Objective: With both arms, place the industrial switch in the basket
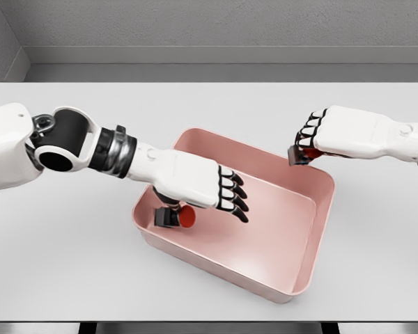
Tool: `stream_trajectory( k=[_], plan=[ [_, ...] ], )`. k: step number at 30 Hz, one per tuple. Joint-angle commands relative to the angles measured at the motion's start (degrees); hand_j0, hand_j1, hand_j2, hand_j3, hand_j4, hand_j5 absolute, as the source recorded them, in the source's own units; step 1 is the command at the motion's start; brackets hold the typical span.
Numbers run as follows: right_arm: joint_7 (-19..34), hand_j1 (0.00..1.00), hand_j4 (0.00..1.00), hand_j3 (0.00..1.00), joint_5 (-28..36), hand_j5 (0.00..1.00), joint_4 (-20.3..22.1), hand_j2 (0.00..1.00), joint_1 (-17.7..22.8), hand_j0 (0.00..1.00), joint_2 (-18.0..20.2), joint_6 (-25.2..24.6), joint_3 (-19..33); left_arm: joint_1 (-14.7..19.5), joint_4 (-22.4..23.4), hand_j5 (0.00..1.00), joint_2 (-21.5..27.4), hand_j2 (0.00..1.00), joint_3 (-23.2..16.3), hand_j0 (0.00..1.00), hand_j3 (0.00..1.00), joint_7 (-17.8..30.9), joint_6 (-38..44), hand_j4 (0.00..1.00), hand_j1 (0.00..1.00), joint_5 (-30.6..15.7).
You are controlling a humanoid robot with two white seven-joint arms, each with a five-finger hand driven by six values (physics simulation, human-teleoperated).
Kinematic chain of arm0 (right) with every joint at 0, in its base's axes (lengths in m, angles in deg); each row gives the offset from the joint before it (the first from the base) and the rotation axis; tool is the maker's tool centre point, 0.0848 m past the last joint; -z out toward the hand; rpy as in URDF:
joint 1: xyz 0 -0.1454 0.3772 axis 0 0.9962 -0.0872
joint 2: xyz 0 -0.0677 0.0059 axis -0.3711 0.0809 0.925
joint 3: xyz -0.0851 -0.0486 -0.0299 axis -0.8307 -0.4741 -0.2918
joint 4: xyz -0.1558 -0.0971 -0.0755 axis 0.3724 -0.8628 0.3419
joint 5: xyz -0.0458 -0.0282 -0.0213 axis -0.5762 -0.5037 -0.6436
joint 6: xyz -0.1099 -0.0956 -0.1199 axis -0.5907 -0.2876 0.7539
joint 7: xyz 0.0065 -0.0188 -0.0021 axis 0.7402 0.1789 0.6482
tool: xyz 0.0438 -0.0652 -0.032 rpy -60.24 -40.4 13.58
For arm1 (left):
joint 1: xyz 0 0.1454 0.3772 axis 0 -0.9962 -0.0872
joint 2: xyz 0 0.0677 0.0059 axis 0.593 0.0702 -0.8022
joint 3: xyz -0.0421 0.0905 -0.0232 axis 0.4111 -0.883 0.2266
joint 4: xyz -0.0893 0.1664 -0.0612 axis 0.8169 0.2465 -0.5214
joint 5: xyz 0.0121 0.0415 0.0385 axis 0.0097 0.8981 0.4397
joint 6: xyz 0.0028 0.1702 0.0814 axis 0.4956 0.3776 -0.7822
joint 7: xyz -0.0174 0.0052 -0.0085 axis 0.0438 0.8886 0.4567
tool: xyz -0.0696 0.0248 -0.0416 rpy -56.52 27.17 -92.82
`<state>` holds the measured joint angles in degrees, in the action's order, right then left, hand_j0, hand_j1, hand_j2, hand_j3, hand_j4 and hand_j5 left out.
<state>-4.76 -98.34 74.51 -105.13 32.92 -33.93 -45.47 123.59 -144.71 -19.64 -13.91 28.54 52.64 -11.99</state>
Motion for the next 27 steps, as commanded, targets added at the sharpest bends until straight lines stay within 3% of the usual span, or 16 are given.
stream_trajectory(
  k=[1, 11, 17, 21, 25, 27],
  plan=[
    [0.0, 0.48, 0.48, 0.48, 0.3, 0.48, 0.1, 0.48, 0.0, 0.48, 0.0, -0.1, 0.0, 0.0, -0.9, 1.00, -0.2, 1.00, 0.1, 1.00, 1.00, -0.1, 0.1, 1.00, 1.00, -0.4],
    [0.0, 0.48, 0.48, 0.48, 0.3, 0.48, 0.3, 0.48, 0.4, 0.48, 0.0, -0.1, 0.0, -0.1, -0.5, 1.00, 0.0, 1.00, 0.5, 1.00, 1.00, -0.1, 0.1, 1.00, 1.00, -0.2],
    [0.0, 0.48, 0.48, 0.48, 0.3, 0.48, 0.6, 0.48, 1.1, 0.48, 0.0, -0.1, 0.0, -1.4, -0.4, 1.00, -0.3, 1.00, 0.0, 1.00, 1.00, -0.1, 0.1, 1.00, 1.00, 2.3],
    [0.0, 0.48, 0.48, 0.48, 0.3, 0.48, 0.7, 0.48, 1.7, 0.48, 0.0, -0.1, 0.0, 0.0, -0.7, 1.00, 0.0, 1.00, 0.9, 1.00, 1.00, -0.5, 0.1, 1.00, 1.00, 1.6],
    [0.0, 0.48, 0.48, 0.48, 0.3, 0.48, 0.8, 0.48, 2.1, 0.48, 0.0, -0.1, 0.0, 1.5, -0.8, 1.00, 0.2, 1.00, 6.0, 1.00, 1.00, -0.5, 0.1, 1.00, 1.00, -1.8],
    [0.0, 0.48, 0.48, 0.48, 0.3, 0.48, 0.8, 0.48, 2.1, 0.48, 0.0, -0.1, 0.0, 1.9, -0.8, 1.00, 3.8, 1.00, 6.8, 1.00, 1.00, -0.7, 0.1, 1.00, 1.00, -10.2]
  ],
)
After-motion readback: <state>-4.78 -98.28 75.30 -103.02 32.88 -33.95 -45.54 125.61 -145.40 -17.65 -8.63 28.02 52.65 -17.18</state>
